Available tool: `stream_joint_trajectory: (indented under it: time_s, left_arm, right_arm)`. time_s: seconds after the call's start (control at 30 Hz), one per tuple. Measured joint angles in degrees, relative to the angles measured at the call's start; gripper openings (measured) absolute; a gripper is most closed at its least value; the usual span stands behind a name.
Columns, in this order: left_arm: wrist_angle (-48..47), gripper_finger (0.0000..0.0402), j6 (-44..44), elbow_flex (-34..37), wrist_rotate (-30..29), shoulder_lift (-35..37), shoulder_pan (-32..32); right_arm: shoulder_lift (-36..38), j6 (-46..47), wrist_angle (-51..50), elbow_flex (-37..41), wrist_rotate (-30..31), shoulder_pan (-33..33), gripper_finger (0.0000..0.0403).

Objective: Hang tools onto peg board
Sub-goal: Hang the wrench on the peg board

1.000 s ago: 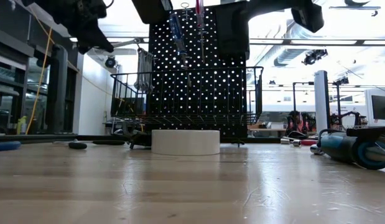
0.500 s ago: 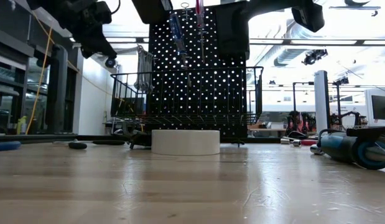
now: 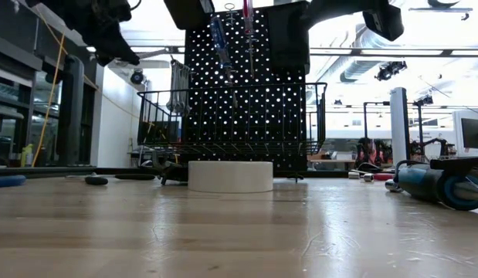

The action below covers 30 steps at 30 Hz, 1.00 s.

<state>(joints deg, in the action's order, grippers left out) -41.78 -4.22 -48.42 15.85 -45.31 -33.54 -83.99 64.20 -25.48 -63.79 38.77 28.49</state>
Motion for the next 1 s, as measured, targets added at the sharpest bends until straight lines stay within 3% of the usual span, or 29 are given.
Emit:
stream_joint_trajectory:
  time_s: [0.63,1.0]
  left_arm:
    - [1.75,0.0,-1.56,0.02,0.09,-2.5,-3.73]
    - [4.79,0.0,-2.32,-0.04,0.09,-7.81,-5.93]
  right_arm:
    - [0.04,0.12,0.03,-0.02,-0.79,0.0,0.0]
    - [0.04,0.25,0.07,-0.02,-0.83,0.0,0.0]
